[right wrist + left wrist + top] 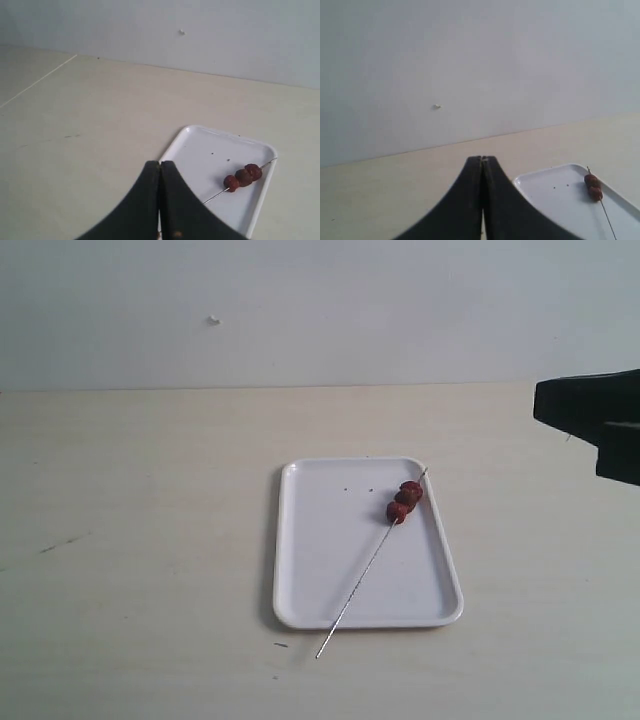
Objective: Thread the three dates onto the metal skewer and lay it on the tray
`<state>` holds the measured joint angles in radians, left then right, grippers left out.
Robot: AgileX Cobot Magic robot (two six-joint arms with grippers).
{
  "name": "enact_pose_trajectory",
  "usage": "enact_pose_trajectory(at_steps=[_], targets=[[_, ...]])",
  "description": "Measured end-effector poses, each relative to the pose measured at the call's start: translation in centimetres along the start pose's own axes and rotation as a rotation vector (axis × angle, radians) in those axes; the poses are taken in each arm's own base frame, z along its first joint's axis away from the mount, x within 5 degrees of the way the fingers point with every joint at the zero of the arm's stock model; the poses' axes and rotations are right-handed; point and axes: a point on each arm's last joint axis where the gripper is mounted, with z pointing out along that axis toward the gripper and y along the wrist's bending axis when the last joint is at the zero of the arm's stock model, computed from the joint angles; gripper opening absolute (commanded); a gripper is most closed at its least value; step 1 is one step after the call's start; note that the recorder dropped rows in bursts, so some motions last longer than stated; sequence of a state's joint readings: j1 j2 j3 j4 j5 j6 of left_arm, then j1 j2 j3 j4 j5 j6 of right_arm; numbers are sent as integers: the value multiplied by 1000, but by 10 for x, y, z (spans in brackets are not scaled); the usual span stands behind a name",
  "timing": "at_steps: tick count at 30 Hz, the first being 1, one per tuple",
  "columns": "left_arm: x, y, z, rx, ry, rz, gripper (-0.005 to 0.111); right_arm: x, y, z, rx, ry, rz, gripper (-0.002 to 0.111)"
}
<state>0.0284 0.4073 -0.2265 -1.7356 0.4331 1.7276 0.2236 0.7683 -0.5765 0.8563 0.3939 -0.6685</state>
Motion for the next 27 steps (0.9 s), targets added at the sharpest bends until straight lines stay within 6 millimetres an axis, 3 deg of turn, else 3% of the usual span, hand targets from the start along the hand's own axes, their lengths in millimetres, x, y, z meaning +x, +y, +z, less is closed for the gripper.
enact_pose_trajectory(at_steps=[6,10,15,20,27], targets=[[0,0,0,0,0,0,0,0,0,0,0,0,0,0],[0,0,0,0,0,0,0,-3,-2,-9,46,-48,-141,0],[0,0,0,0,0,0,0,-13,-4,-50,176,-222,-217,0],[0,0,0,-1,0,0,0,-11,11,-108,306,-472,-277,0],[0,0,0,-1,0,0,0,2,34,-146,304,-653,-336,0]])
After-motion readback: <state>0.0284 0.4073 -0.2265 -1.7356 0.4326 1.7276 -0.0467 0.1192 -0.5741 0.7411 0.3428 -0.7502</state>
